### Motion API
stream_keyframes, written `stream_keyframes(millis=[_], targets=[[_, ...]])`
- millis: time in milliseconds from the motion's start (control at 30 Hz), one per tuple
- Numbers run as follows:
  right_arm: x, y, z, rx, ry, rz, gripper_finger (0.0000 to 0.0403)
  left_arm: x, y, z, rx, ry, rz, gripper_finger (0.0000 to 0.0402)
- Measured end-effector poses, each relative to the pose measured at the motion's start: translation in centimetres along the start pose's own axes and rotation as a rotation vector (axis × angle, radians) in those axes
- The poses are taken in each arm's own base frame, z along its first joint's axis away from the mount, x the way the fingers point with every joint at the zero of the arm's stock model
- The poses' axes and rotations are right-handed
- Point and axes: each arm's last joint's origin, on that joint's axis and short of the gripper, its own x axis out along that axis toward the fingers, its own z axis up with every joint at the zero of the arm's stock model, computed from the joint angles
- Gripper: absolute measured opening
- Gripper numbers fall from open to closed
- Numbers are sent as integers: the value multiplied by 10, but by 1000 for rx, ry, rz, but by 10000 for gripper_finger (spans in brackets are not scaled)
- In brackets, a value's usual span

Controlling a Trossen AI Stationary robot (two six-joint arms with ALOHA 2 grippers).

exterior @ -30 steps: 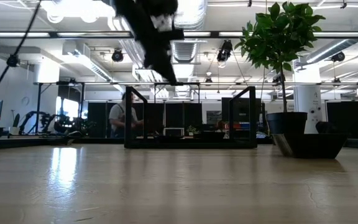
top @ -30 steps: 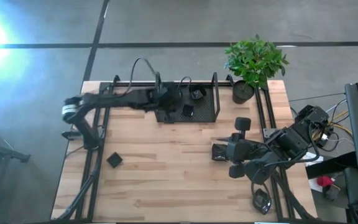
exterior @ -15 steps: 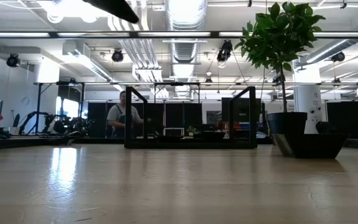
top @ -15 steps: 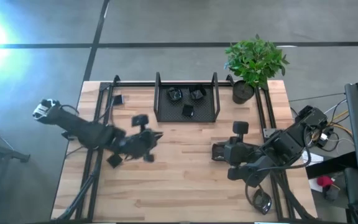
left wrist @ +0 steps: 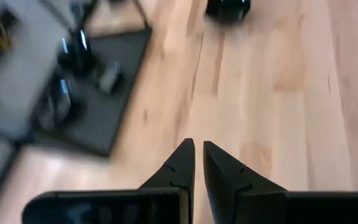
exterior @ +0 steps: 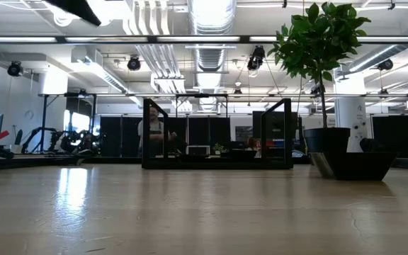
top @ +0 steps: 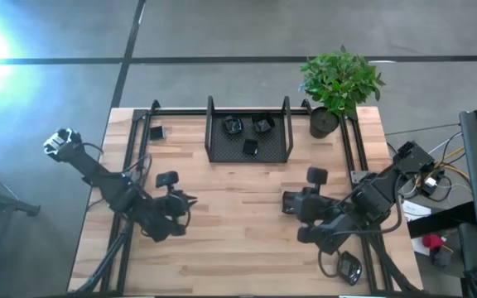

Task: Pick & Place Mini shaped plates
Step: Stack the black square plate on top of the black square plate on the shelf

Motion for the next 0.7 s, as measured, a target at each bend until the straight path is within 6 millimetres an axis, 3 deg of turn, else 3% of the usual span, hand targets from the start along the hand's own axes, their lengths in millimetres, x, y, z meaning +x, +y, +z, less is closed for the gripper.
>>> stream_keyframes(millis=[267,400,700], targets=[[0,1,1,-10,-10,5,61,1,11,-33,-256,343,26,32],[0,1,1,-43,-10,5,61,4,11,-46,-288,473,16,33],[0,1,1,-59,-10,4,61,14,11,-68,-406,574,72,86]])
